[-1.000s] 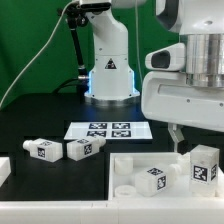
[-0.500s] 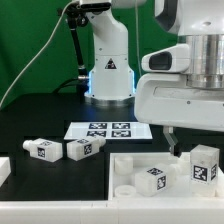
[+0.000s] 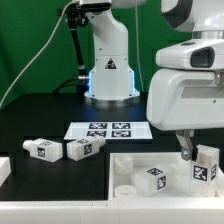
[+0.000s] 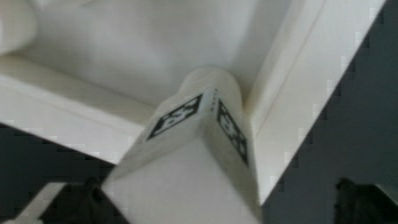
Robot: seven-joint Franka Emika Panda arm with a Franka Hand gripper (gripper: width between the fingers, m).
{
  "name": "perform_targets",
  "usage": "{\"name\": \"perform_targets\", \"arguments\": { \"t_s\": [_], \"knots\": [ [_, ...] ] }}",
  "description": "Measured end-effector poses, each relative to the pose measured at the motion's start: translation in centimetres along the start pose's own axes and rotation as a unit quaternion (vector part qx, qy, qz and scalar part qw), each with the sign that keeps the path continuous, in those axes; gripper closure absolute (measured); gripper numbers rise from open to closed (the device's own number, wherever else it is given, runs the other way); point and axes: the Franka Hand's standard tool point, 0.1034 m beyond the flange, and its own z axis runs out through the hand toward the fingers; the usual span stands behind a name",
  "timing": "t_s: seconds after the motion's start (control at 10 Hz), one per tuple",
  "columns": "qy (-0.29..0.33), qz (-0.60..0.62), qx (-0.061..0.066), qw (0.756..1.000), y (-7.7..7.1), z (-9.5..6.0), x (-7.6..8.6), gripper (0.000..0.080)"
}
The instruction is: Assemble one leg
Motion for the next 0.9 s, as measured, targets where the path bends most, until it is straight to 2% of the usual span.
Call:
{"name": "perform_targets", "arguments": {
  "t_s": [0.5,0.6,0.7,0.8,0.9],
  "knots": [
    [-0.006,-0.131,-0.016,0.991,0.56,0.11,-0.17,0.0151],
    [-0.006,-0.129,-0.016,0.992,0.61,0.11,-0.18,0.0289],
    [-0.006,-0.128,-0.016,0.992,0.63,0.12,-0.19,0.0289],
    [-0.006,-0.128,-0.016,0.992,0.65,0.12,-0.19,0.0428],
    [-0.006,-0.128,-0.016,0.992,0.65,0.09,-0.17,0.0514]
  ]
}}
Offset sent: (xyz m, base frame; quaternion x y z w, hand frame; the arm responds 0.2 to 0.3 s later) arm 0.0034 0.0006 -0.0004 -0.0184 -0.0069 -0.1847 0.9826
